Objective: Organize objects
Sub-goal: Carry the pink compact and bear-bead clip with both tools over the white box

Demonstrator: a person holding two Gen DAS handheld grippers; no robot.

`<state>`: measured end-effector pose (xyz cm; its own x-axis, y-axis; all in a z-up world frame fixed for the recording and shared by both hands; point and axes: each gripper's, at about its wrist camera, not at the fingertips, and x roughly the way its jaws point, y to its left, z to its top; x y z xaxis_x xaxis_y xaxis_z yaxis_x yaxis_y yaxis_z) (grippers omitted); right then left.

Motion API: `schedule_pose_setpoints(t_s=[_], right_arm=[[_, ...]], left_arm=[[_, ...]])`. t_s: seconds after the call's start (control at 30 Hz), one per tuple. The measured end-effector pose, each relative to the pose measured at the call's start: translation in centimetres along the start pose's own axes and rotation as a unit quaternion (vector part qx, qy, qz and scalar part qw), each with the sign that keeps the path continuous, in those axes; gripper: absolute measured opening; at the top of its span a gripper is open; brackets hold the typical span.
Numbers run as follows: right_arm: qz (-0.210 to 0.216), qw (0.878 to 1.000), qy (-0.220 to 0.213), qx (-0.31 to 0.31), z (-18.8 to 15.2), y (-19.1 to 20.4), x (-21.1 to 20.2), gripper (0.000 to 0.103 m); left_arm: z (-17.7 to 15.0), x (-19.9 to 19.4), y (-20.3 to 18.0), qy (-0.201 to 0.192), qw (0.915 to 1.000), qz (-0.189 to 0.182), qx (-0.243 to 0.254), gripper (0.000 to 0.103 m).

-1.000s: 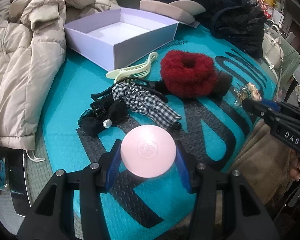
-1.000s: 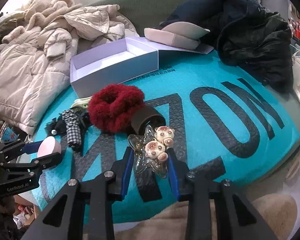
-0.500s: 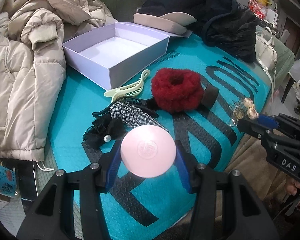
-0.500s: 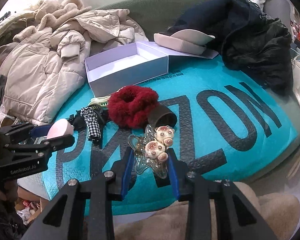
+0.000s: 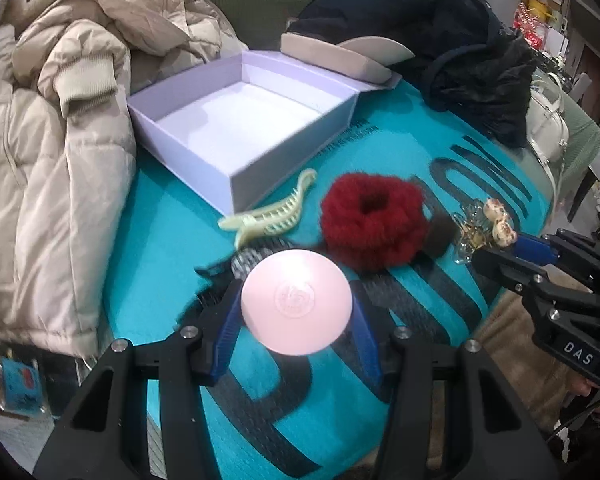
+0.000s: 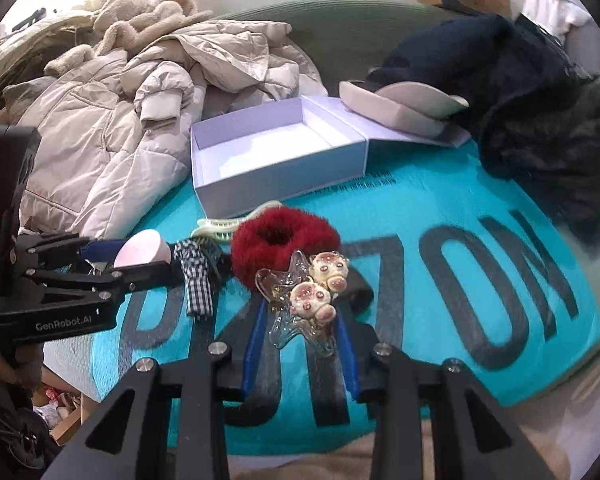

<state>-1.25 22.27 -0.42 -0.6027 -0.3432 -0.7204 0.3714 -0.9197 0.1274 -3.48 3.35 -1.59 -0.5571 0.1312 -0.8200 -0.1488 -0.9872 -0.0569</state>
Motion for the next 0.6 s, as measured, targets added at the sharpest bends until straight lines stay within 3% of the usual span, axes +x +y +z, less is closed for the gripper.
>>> schedule_pose_setpoints(t_s=[0.6], right_arm=[[0.018,0.999,-0.003,-0.028,7.1,-0.9,4.2,0.033]], left_arm=[[8.1,2.9,1.8,-0.035,0.9988,0.019,0.027,0.049]])
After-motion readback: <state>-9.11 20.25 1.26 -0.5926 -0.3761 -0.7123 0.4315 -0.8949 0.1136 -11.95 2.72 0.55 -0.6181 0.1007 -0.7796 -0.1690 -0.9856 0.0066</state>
